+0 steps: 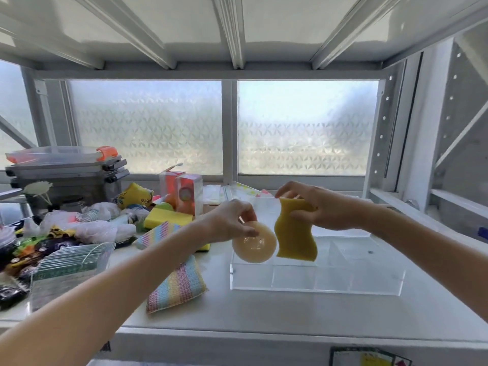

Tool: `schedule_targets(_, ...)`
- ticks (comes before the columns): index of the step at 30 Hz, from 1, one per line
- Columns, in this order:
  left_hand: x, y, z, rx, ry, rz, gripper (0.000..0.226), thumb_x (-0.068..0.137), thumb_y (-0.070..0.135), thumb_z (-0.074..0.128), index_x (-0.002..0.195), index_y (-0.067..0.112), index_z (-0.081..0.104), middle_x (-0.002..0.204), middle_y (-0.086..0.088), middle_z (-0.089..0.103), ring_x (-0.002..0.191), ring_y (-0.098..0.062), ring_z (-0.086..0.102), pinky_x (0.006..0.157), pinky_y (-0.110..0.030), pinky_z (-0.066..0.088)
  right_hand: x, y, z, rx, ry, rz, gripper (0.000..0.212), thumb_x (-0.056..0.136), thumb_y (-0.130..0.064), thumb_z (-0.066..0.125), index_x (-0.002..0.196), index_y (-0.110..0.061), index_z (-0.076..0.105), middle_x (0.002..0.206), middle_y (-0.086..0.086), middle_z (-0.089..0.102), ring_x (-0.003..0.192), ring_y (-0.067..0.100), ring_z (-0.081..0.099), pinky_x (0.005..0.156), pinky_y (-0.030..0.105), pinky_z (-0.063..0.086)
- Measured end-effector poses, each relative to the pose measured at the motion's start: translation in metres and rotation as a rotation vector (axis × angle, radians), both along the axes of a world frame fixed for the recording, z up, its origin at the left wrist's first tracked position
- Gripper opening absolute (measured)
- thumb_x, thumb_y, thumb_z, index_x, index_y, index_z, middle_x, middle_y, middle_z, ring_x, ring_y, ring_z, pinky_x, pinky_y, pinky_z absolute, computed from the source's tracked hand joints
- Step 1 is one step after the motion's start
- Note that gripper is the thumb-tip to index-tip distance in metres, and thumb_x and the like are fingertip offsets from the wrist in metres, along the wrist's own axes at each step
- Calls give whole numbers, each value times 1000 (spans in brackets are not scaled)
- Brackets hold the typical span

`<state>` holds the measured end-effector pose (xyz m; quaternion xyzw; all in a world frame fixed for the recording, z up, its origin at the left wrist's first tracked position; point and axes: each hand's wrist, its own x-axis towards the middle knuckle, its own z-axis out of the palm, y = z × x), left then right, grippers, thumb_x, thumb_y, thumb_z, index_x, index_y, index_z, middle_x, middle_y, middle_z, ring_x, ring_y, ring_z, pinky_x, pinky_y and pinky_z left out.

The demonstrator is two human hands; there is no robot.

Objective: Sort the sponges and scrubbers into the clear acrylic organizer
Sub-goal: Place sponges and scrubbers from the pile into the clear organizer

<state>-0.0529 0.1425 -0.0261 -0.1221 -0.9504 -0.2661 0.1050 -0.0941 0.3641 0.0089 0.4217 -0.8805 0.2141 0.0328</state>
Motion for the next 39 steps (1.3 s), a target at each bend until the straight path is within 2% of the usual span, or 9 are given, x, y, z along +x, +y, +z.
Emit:
schedule_targets(5, -3, -9, 0, 11, 58, 71, 30, 72, 27, 80, 93, 7, 73, 88, -8, 73, 84, -21, 66, 78, -32, 54, -9, -4, -10, -92, 69, -126, 31, 91, -19, 56, 121, -16, 50, 119, 6, 58, 100, 21, 56, 79, 29, 50)
schedule_targets(12, -3, -2, -4, -118, 63, 222, 28, 64, 35, 82, 76, 15, 65, 77, -1, 64, 76, -16, 60, 62, -25, 47, -13, -7, -28, -64, 128, -190, 35, 77, -33, 73, 102, -22, 52, 108, 4, 56, 92, 18, 56, 78, 30, 50)
schedule_targets(16, -3, 7, -20, -193, 40, 238, 30, 69, 39, 79, 77, 13, 65, 78, -3, 64, 74, -17, 57, 65, -25, 43, -9, -14, -39, -61, 189, -159, 36, 74, -36, 74, 95, -26, 47, 104, 3, 57, 89, 19, 53, 80, 36, 51)
schedule_targets(22, 6, -48, 8, 22, 25, 275, 50, 81, 46, 67, 77, -4, 70, 62, -6, 55, 59, -16, 48, 57, -29, 37, 5, -23, -15, -26, 396, -195, 33, 81, -43, 65, 106, -25, 53, 110, -3, 52, 94, 19, 56, 79, 38, 49)
schedule_targets(25, 11, -108, 25, -31, 76, 468, 28, 83, 35, 67, 87, 8, 74, 77, -1, 67, 72, -14, 60, 63, -26, 45, 15, -60, 0, -148, 374, -93, 30, 82, -42, 64, 104, -24, 56, 107, -3, 56, 93, 16, 55, 81, 38, 50)
schedule_targets(28, 13, -150, 22, -140, -100, 638, 27, 83, 33, 65, 86, 6, 68, 83, -5, 64, 79, -20, 60, 63, -28, 45, 22, -124, -7, -29, 217, 47, 37, 80, -42, 67, 108, -19, 59, 110, 2, 63, 99, 20, 60, 84, 35, 50)
schedule_targets(30, 12, -164, 9, -168, -208, 733, 35, 87, 40, 59, 95, 6, 61, 92, -6, 60, 82, -20, 53, 61, -28, 39, 25, -169, -24, 141, 100, 48, 58, 81, -43, 67, 127, -10, 51, 126, 12, 59, 115, 28, 56, 93, 35, 47)
schedule_targets(33, -2, -183, -12, 23, -279, 773, 63, 86, 50, 58, 125, 0, 57, 116, -13, 66, 96, -25, 63, 83, -35, 54, 26, -213, -44, 329, 44, -32, 79, 84, -50, 60, 139, 0, 36, 143, 18, 45, 128, 33, 46, 102, 38, 41)
schedule_targets(39, -7, -182, -11, 154, -472, 596, 77, 75, 58, 68, 129, 6, 53, 128, -15, 61, 110, -27, 62, 90, -34, 54, 13, -232, -45, 194, -74, -73, 68, 69, -44, 79, 117, -1, 58, 118, 14, 62, 90, 20, 51, 85, 38, 50)
